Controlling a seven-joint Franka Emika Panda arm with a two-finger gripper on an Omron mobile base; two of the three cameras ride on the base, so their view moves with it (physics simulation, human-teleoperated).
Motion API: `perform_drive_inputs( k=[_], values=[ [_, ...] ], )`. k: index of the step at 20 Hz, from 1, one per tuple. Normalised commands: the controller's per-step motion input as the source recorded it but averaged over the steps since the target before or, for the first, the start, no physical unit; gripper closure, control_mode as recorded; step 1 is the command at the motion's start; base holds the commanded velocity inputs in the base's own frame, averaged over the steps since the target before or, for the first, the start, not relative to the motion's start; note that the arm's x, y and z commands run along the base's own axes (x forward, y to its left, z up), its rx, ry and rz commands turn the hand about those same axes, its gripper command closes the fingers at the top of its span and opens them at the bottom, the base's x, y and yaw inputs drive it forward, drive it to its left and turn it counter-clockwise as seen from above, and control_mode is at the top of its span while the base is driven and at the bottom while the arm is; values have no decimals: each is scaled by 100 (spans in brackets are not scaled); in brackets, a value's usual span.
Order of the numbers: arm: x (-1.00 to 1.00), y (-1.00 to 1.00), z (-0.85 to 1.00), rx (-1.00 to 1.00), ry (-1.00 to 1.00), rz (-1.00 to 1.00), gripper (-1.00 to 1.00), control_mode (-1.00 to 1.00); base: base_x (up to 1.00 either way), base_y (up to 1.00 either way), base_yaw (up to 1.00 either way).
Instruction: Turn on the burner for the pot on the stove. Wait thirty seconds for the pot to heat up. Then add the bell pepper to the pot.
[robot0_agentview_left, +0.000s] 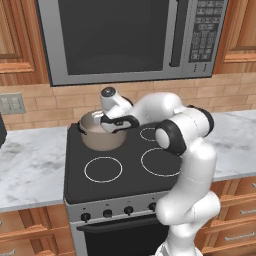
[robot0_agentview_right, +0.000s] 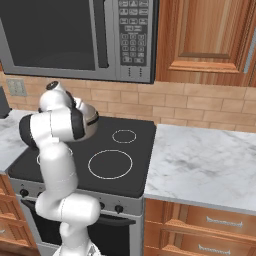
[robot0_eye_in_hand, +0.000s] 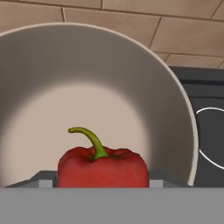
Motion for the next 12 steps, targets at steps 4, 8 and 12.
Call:
perform_drive_inputs(
  k=[4, 8, 12],
  values=[
    [36, 7, -4, 0, 0, 0, 100, -100, 0, 0, 0],
    [32, 14, -7, 0, 0, 0, -100, -100, 0, 0, 0],
    [19, 5, -3, 0, 0, 0, -100, -100, 0, 0, 0]
  ],
)
